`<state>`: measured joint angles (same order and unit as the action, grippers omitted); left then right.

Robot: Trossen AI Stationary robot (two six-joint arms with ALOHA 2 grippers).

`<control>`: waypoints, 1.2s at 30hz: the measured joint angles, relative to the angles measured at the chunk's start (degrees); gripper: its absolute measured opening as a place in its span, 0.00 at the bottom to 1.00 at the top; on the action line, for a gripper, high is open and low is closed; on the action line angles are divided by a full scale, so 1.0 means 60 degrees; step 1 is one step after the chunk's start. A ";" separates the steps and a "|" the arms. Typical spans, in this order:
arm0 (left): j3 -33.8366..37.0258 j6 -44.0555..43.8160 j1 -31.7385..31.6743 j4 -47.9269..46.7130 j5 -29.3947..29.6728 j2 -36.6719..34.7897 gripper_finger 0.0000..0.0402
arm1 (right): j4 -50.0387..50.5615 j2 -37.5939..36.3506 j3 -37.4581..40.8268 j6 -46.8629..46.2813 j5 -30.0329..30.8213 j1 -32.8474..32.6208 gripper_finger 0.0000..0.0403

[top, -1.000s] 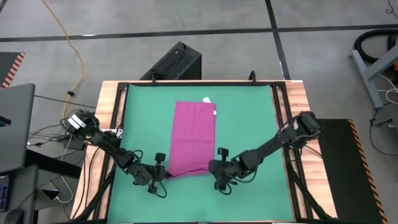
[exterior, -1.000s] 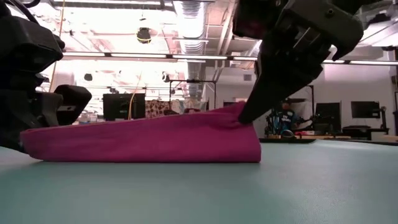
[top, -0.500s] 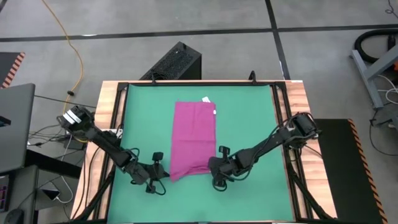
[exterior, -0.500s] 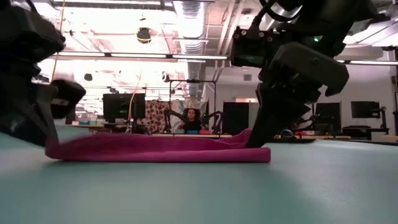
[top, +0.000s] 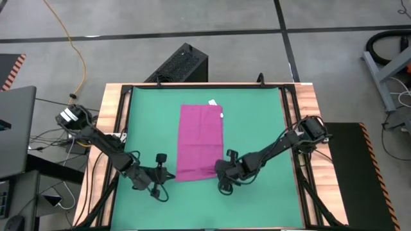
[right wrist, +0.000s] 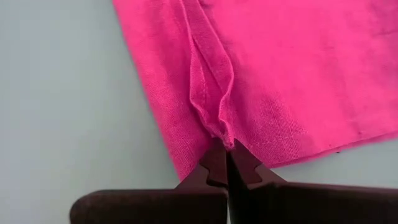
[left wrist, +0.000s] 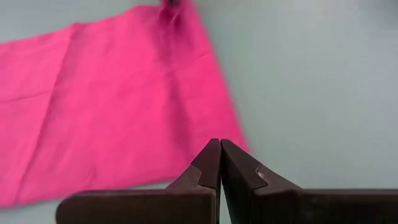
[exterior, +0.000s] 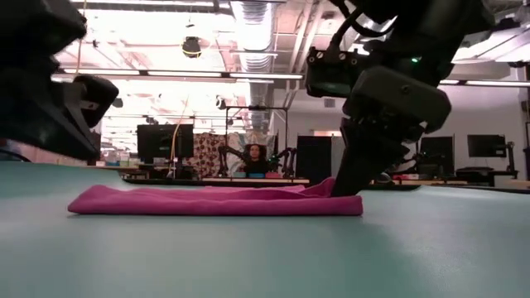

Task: Roll towel into tight, uniform cylinder
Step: Roll the pink towel

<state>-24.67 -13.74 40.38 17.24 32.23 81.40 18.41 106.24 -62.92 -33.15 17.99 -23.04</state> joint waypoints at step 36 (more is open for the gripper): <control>0.0110 0.1989 -0.1464 -0.0064 -0.0470 0.0040 0.00 | 0.0858 -0.0539 -0.0004 -0.0932 0.2872 -0.0693 0.01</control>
<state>-24.00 -1.80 31.60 16.86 29.41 81.64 23.56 103.00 -62.94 -38.74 35.22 -27.20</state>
